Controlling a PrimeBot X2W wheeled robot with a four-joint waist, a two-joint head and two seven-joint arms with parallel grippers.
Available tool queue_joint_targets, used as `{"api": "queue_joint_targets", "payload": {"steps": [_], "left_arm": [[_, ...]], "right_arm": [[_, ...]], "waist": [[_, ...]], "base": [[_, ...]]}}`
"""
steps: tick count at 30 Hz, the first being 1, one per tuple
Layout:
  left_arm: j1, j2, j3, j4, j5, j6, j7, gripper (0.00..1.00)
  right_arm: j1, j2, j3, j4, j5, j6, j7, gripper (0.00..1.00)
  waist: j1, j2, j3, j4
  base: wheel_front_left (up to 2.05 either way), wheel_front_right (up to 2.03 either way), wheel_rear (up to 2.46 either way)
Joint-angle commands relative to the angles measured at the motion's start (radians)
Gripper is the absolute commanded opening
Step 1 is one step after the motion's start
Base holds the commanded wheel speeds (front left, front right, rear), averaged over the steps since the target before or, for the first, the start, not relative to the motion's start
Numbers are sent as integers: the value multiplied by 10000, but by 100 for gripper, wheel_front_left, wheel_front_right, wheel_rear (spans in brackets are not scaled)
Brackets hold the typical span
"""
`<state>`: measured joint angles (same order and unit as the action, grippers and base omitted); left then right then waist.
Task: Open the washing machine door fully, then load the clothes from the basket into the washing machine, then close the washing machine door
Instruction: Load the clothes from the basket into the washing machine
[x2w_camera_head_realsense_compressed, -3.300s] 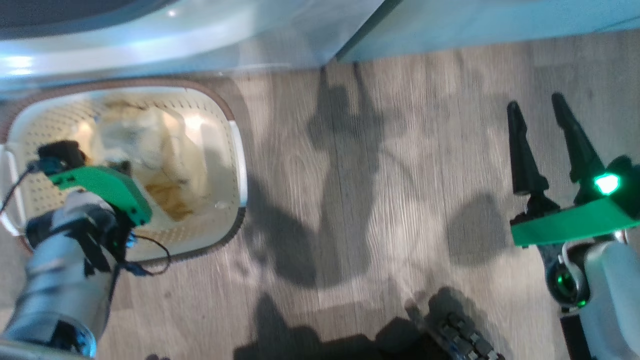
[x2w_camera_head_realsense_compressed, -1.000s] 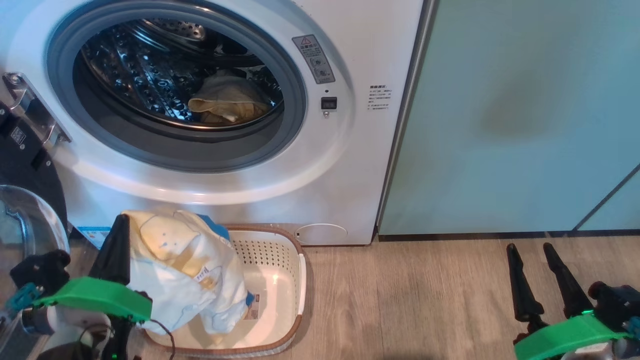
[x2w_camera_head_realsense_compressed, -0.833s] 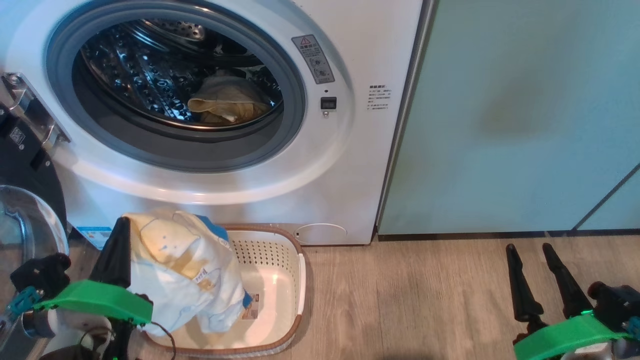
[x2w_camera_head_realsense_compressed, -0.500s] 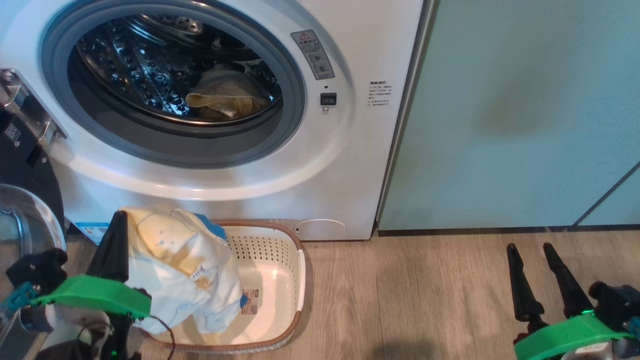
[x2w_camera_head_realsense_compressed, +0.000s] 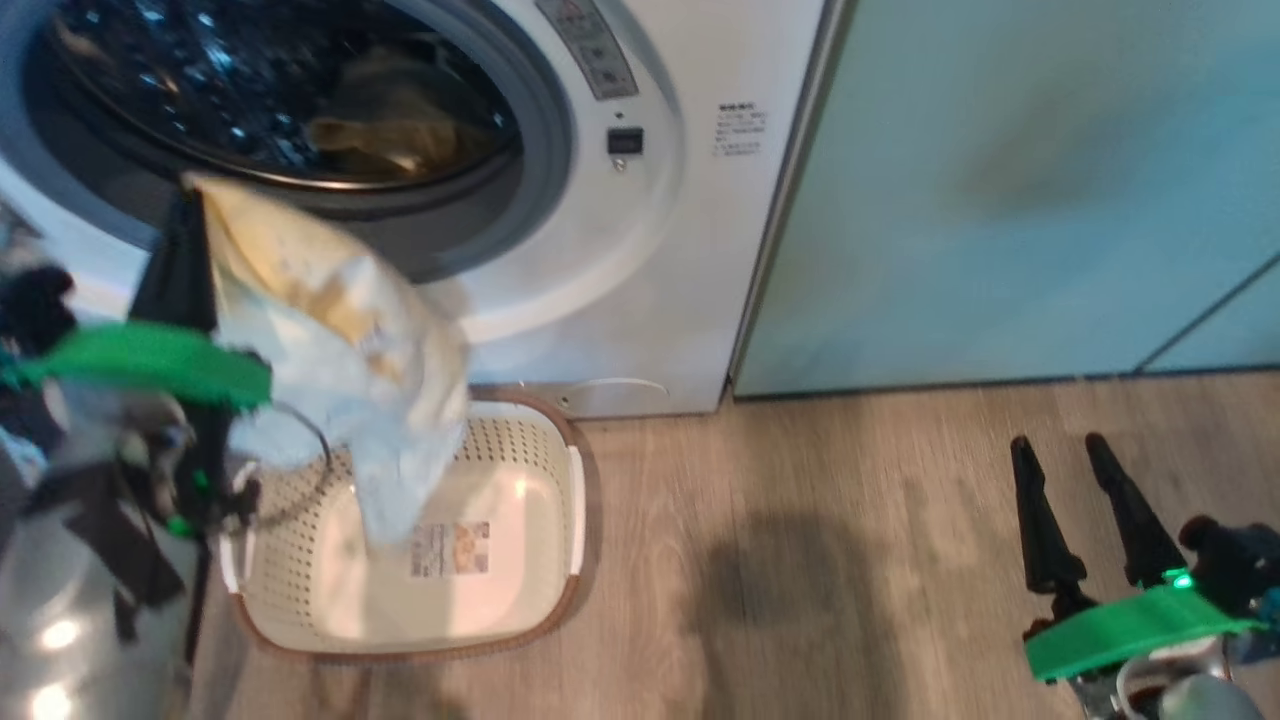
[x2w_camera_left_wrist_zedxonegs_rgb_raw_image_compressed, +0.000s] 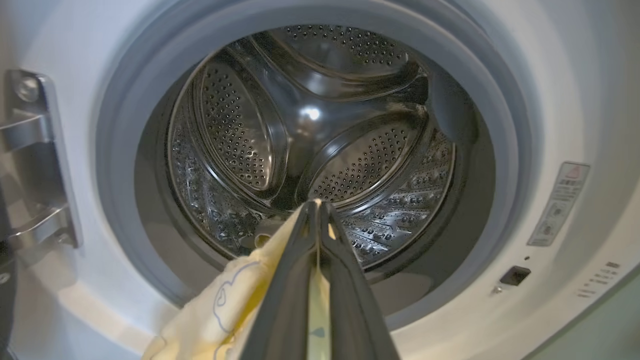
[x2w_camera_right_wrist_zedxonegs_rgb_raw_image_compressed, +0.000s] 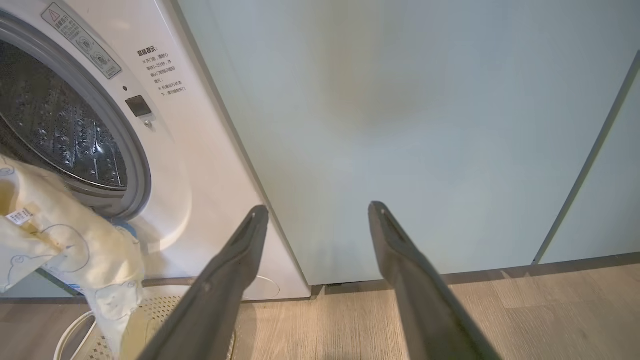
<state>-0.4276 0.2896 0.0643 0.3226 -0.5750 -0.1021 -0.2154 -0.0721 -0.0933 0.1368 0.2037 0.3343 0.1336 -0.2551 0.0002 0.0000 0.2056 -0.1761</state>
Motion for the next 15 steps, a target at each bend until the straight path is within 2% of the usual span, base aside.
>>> {"api": "queue_joint_targets", "payload": {"steps": [1,15], "left_arm": [[-684,531,394,-153,-58,52,-3,0],[-4817,1120,-174,3212,293,-44,-46,0]], "right_arm": [[-384,-84,213,-350,-28,-29,-67,100],[-1379,203,395,-562,-112,-29,-67,100]], "waist": [[-2,0,331,-241],[-2,0,2474,-1132]], "base": [[0,0,0],[0,0,0]]}}
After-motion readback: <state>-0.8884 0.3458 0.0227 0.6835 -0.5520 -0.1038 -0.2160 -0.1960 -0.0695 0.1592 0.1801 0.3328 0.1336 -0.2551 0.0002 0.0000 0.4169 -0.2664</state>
